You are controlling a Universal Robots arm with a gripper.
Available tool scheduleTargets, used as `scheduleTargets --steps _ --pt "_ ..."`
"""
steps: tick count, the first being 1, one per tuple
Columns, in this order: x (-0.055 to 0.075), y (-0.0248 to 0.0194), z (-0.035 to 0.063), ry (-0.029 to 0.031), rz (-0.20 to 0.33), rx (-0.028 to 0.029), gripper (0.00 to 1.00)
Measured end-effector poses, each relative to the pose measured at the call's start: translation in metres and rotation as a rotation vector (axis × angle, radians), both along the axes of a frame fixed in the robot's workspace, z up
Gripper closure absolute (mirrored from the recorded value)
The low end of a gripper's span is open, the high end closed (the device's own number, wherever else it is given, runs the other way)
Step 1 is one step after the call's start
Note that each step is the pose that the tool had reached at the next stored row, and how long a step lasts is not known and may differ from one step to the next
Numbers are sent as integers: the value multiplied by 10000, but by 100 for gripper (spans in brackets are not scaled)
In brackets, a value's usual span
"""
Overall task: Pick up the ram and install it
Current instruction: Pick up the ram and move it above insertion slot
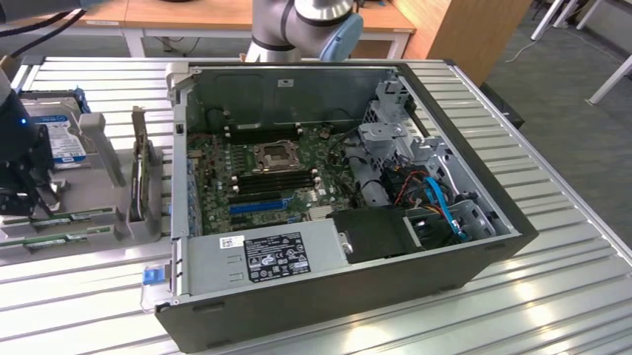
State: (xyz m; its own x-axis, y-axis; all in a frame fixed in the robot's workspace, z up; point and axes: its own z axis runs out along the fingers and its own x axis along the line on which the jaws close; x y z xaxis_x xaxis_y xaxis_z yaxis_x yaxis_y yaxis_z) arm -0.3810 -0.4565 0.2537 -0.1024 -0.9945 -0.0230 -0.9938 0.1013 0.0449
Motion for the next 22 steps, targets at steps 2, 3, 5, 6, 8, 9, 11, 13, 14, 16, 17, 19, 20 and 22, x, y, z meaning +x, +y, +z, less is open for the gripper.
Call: scheduleTargets --steps 2,3,5,6,8,9,11,13,14,16,17,19,20,22 --pt "0 -5 -36 0 2 0 69" --pt "0 -7 -54 0 2 0 69" --pt "0 -13 -91 1 4 -1 69" --pt "0 -15 -110 0 5 0 69" --pt "0 -19 -143 0 5 0 69" --pt "0 -19 -153 0 6 1 69" --pt "0 -20 -155 2 8 10 69" --pt "0 -20 -155 1 7 11 69" --pt "1 -27 -157 -1 10 13 69" --pt "0 -43 -156 0 9 12 69" --pt "0 -48 -155 1 8 11 69" --pt "0 -48 -156 0 7 12 69" --pt "0 -48 -156 0 7 12 69" --pt "0 -49 -157 1 21 12 69"
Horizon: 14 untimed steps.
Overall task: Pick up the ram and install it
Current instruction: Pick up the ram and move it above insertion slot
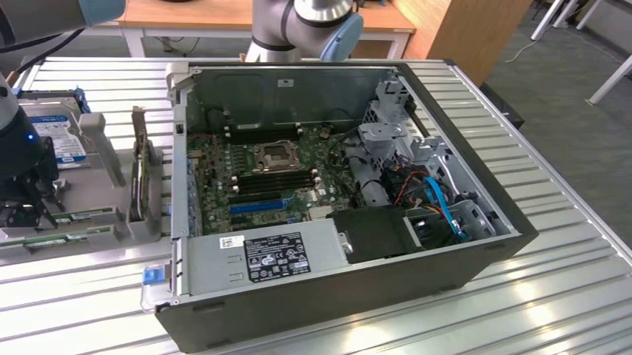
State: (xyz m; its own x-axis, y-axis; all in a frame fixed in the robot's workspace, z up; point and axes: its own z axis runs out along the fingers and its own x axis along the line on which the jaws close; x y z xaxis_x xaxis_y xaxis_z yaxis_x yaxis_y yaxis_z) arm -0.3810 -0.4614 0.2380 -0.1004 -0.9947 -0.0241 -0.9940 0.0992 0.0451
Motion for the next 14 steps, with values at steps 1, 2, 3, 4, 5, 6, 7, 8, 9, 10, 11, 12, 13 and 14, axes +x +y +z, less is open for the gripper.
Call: scheduleTargets --steps 1,2,3,4,5,6,7,8,9,10,11,12,13,14 --pt "0 -1 0 1 65 -1 69" --pt "0 -1 -1 1 147 -1 69" --pt "0 -1 -1 2 222 -1 69" --pt "0 0 -2 0 293 0 69" --pt "0 0 -2 0 351 0 69" --pt "0 0 -2 0 367 0 69" --pt "0 0 -2 0 367 -1 69" --pt "0 0 -2 0 368 0 69" --pt "0 -1 -8 -3 368 2 69" --pt "0 -1 -18 -5 368 3 69" --pt "0 -4 -30 -2 372 1 69" --pt "0 -8 -43 -1 377 0 69" --pt "0 -12 -60 -1 385 0 69" --pt "0 -15 -75 -1 390 1 69"
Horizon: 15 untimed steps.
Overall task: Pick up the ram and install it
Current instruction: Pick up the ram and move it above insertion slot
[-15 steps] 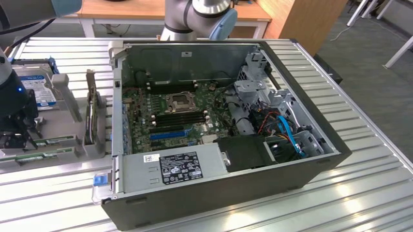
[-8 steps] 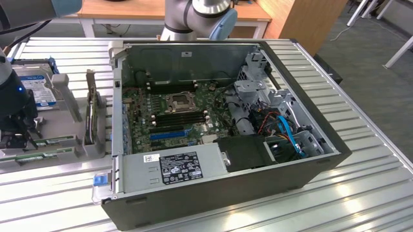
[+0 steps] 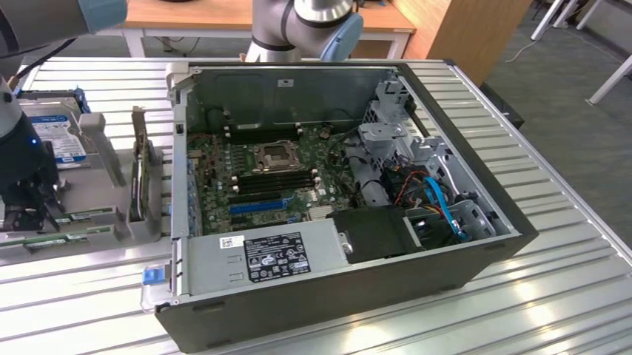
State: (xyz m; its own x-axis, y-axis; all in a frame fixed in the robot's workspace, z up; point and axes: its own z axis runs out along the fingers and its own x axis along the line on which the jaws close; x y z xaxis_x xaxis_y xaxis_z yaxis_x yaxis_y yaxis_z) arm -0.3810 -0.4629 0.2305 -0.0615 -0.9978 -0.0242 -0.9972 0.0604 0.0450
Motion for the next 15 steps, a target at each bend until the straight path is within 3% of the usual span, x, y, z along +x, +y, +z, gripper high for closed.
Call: scheduleTargets --steps 10,15 --pt "0 -30 -143 1 45 0 69" --pt "0 -31 -155 3 49 -2 69"
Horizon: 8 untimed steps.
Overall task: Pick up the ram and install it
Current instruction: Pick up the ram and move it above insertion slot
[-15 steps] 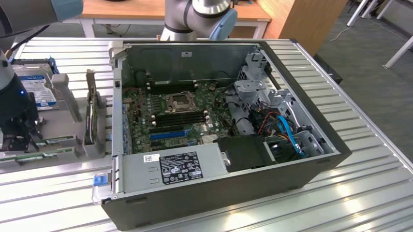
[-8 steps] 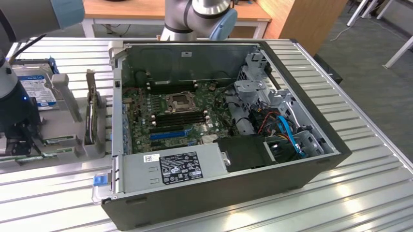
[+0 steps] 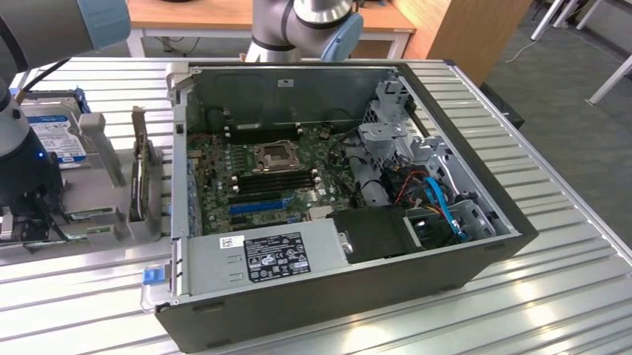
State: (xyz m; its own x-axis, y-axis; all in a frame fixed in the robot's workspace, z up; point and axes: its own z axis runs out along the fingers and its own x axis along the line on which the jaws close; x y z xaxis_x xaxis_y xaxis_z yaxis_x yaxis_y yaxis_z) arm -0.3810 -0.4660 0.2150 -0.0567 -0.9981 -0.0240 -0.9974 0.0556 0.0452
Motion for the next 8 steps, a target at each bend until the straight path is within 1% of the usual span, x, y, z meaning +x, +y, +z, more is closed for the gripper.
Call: scheduleTargets --steps 8 --pt "0 0 -1 -2 0 2 69"
